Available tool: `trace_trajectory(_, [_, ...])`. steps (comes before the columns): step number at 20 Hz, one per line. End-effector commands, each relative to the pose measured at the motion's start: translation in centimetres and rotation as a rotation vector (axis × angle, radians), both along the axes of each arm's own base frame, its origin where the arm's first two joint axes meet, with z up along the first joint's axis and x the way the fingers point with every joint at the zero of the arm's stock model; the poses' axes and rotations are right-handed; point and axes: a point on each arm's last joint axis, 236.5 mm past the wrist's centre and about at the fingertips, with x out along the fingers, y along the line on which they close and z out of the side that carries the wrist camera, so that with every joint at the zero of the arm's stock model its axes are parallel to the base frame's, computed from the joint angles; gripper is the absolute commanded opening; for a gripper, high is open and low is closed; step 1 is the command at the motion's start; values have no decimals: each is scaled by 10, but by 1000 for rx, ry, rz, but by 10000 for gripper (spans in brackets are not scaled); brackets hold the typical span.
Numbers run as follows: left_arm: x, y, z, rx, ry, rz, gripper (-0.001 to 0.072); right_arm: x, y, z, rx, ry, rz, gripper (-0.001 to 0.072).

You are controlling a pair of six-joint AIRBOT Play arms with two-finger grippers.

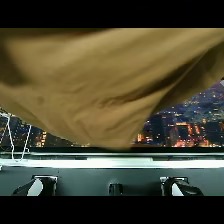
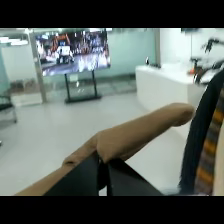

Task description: Fold the clothes and pants, and hang the long-sleeved shirts on hangers.

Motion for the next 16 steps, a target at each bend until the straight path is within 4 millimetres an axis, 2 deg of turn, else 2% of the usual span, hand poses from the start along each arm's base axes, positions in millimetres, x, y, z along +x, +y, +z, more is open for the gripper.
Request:
trace_trajectory(1, [33, -19, -69, -175, 216, -155, 20, 78, 24, -92, 233, 314, 180, 31])
trace_trajectory(3, [59, -26, -128, -241, 372, -215, 20, 127, 54, -179, 369, 604, 336, 32])
trace_trajectory(5, [79, -41, -205, -271, 561, -283, 20, 168, 81, -272, 471, 884, 443, 32])
trace_trajectory(7, [93, -55, -293, -266, 740, -310, 20, 206, 112, -367, 490, 1110, 482, 32])
trace_trajectory(8, [99, -59, -337, -263, 817, -298, 20, 225, 129, -411, 487, 1181, 493, 32])
trace_trajectory(9, [103, -63, -373, -267, 871, -282, 20, 247, 144, -455, 485, 1219, 490, 32])
trace_trajectory(11, [112, -68, -428, -296, 947, -253, 21, 284, 163, -522, 545, 1224, 454, 32])
trace_trajectory(13, [122, -68, -460, -313, 988, -231, 20, 310, 168, -560, 653, 1191, 415, 53])
trace_trajectory(15, [132, -67, -475, -331, 985, -213, 20, 322, 166, -567, 752, 1158, 398, 326])
trace_trajectory(16, [134, -66, -479, -332, 983, -205, 20, 321, 165, -561, 776, 1156, 408, 389])
